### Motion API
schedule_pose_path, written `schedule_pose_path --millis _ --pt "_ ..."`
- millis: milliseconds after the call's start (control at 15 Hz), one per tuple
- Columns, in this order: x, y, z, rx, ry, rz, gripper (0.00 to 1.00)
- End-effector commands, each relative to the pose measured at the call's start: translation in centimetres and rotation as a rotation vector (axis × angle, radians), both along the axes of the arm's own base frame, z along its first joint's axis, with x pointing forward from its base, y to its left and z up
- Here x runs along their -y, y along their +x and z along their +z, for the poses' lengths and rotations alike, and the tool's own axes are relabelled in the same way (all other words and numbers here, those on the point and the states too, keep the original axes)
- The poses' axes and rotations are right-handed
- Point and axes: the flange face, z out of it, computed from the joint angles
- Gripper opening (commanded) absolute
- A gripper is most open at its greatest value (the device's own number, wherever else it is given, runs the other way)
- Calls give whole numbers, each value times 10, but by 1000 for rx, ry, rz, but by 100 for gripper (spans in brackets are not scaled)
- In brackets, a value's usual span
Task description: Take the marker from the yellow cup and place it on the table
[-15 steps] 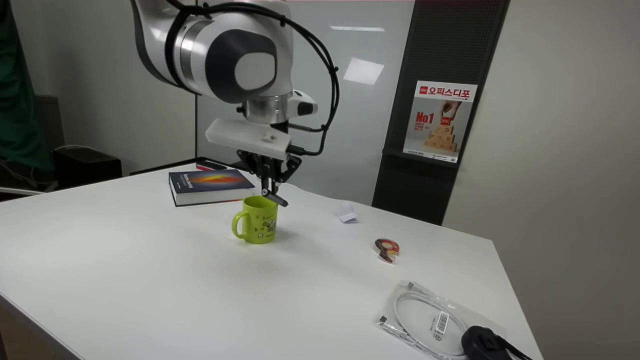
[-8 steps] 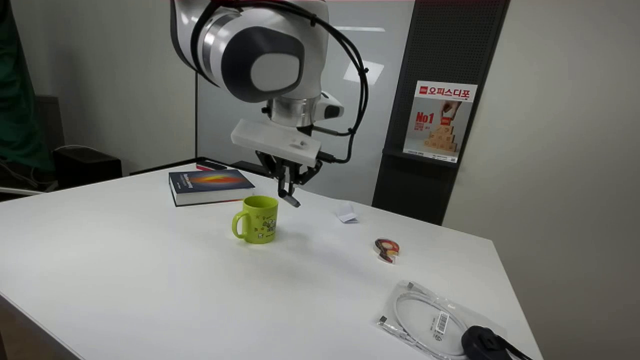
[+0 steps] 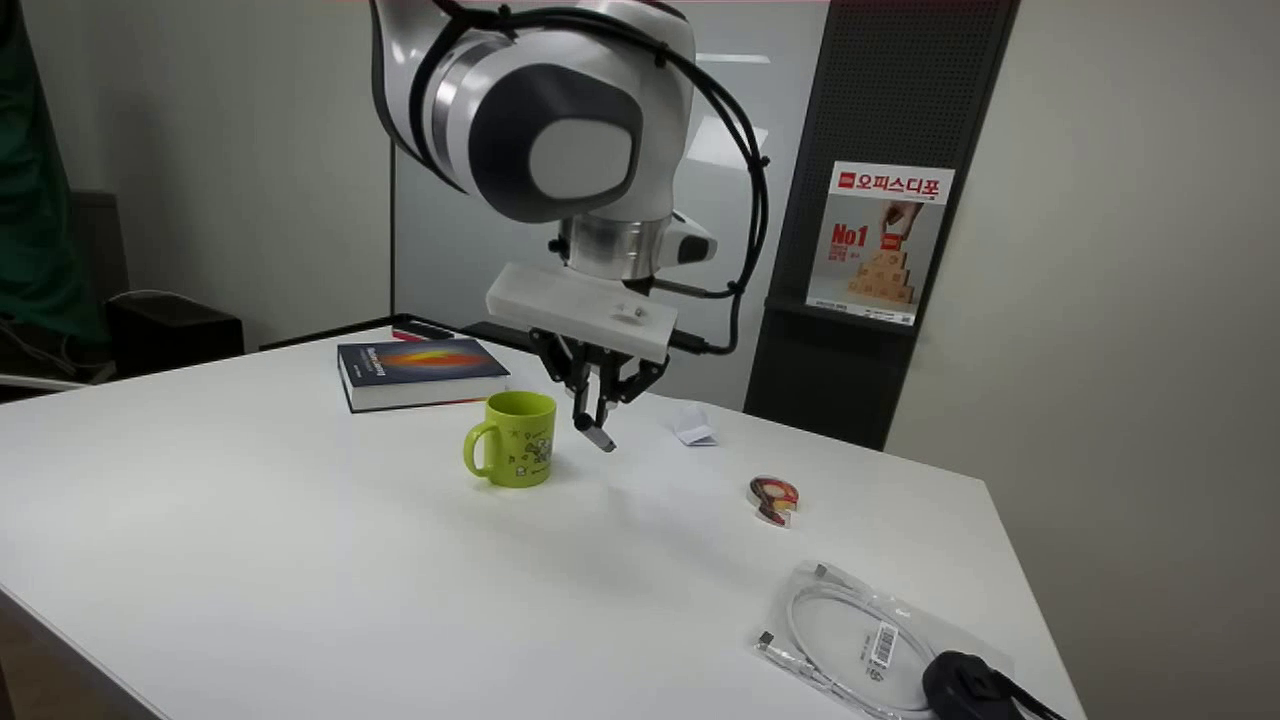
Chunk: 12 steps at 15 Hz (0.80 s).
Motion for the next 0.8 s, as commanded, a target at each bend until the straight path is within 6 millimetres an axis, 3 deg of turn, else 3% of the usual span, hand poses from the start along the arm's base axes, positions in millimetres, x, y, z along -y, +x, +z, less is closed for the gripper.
schedule_pose_path --millis 0,333,733 --pt "7 -3 -7 -36 -25 2 5" --pt "9 1 -11 -55 -49 15 5" --pt "1 21 -3 -24 -82 62 5"
